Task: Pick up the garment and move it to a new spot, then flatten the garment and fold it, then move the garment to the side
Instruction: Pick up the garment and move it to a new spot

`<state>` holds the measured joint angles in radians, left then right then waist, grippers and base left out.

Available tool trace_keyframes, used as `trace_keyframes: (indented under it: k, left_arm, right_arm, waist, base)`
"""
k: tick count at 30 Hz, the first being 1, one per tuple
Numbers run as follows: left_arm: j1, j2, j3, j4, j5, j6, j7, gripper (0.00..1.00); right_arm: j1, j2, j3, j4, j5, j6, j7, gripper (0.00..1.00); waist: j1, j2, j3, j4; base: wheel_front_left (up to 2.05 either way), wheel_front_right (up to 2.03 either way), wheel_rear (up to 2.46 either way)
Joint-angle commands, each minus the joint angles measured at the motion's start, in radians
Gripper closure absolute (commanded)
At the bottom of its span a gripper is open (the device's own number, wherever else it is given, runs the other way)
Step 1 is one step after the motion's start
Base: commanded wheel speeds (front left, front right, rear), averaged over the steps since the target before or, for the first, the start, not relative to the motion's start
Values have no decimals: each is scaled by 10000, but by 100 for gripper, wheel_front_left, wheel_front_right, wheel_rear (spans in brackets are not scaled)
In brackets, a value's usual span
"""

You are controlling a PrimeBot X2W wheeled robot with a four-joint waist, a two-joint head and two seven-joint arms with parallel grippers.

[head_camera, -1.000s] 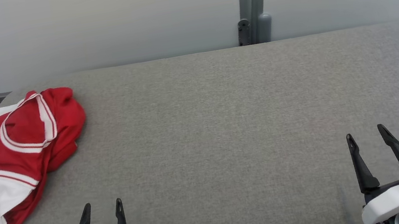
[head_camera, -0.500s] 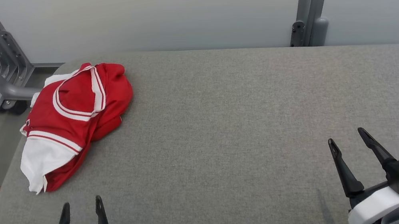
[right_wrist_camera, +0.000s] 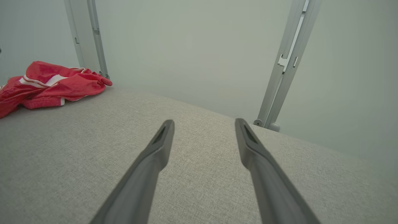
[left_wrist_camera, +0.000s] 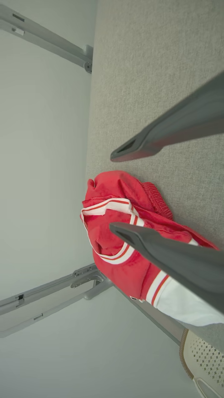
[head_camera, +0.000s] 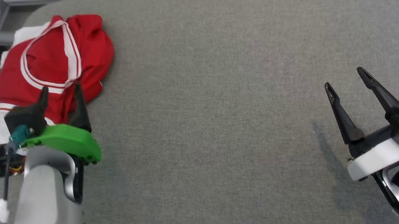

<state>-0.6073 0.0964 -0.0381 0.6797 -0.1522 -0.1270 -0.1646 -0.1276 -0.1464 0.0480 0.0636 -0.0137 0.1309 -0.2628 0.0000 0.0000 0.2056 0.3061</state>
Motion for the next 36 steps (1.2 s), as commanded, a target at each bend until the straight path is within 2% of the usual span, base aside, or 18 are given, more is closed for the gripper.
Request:
trace_keyframes:
  k: [1,4,9,16,17,18,19,21,30,36]
  left_arm:
    - [-587,144,-4,433,-142,-22,218,0]
    - [-1520,481,198,1431,-232,87,703,0]
    - [-2655,1125,452,2708,-226,611,1086,0]
    - [-3367,1621,817,4015,-571,1007,1555,0]
    - [-3413,1650,854,4229,-640,988,1730,4]
    - [-3475,1687,919,4371,-735,987,1825,24]
    - [-3544,1742,971,4490,-795,966,1882,55]
    - [-3627,1835,1043,4639,-891,898,1874,98]
    - [-4029,2386,1011,4403,-1181,303,1639,100]
    - [-4236,2837,677,3310,-1276,33,1828,100]
  right_arm:
    - [-267,-106,55,-63,-17,-1,-31,0]
    - [-512,-140,205,-93,18,-1,-31,0]
    - [-763,-74,403,-129,58,-1,-31,0]
    - [-857,-20,482,-151,75,-1,-31,0]
    - [-867,-29,499,-136,88,-1,-31,0]
    - [-876,-36,511,-110,100,-1,-31,0]
    - [-888,-38,518,-90,108,-1,-31,0]
    - [-882,-23,503,-58,106,-1,-31,0]
    - [-577,223,361,96,192,-1,-31,0]
    - [-282,528,306,298,288,-1,-31,0]
  waist:
    - [0,0,1911,-841]
    - [0,0,2267,-1083]
    - [0,0,2579,-1448]
    - [0,0,2700,-1632]
    - [0,0,2703,-1650]
    - [0,0,2704,-1665]
    - [0,0,2698,-1674]
    - [0,0,2667,-1661]
    - [0,0,2150,-1569]
    - [0,0,1521,-1602]
  base:
    - [0,0,0]
    - [0,0,0]
    - [0,0,0]
    - [0,0,0]
    - [0,0,0]
    - [0,0,0]
    - [0,0,0]
    - [0,0,0]
    - [0,0,0]
    - [0,0,0]
